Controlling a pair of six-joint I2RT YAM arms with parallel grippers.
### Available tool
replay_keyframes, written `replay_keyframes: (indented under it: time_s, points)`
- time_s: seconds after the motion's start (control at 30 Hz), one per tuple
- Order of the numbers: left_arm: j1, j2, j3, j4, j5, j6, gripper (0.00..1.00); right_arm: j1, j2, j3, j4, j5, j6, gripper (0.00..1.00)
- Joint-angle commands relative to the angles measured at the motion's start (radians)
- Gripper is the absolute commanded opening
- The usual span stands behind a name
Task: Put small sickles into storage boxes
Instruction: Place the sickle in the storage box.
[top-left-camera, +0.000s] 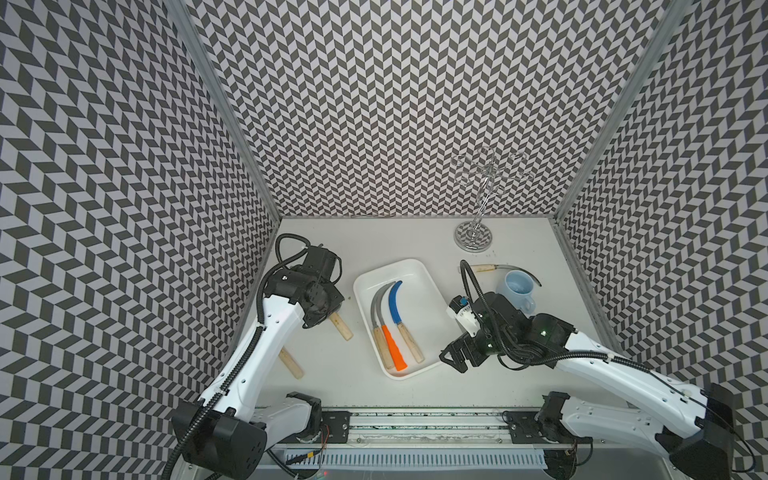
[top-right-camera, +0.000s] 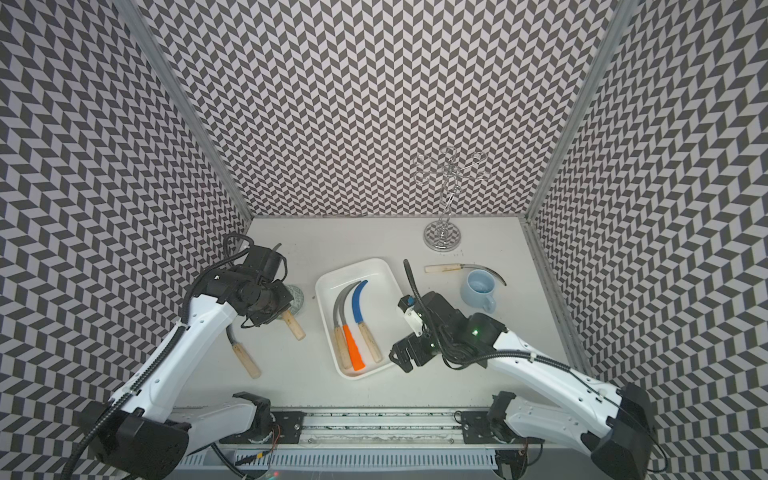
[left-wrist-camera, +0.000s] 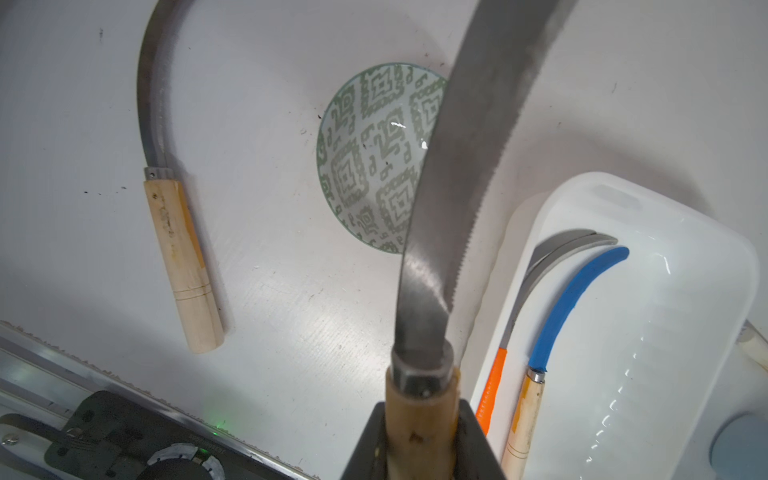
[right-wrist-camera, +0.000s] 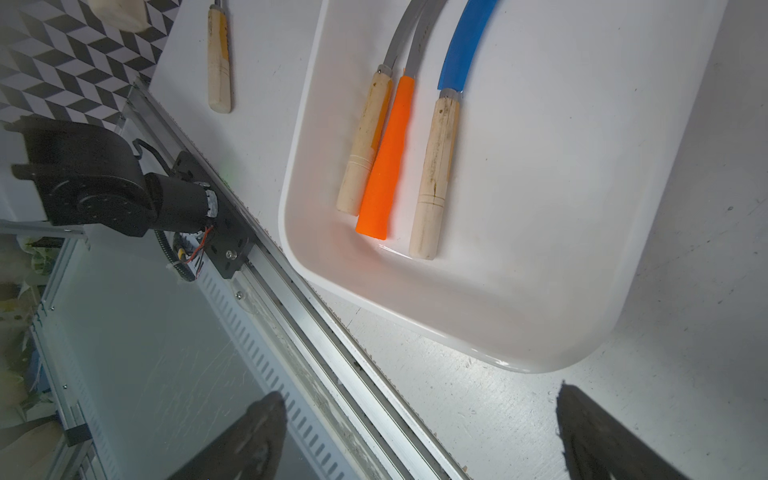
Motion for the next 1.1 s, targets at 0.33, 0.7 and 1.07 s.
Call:
replay_keyframes:
  time_s: [0.33,0.7,1.07]
  points:
    - [-0.213,0.041,0.045,0.028,-0.013,-0.161,0.04,-0.067,0.019,-0.014,0.006,0.169,0.059,1.00]
    - [-0.349,0.150,0.089,0.101,-0.002,-0.208,0.04,-0.187,0.024,0.003,-0.026,0.077,0.089,1.00]
    - [-0.461,0.301,0.115,0.192,0.033,-0.234,0.04,-0.223,-0.022,-0.018,-0.046,0.053,0.116,1.00]
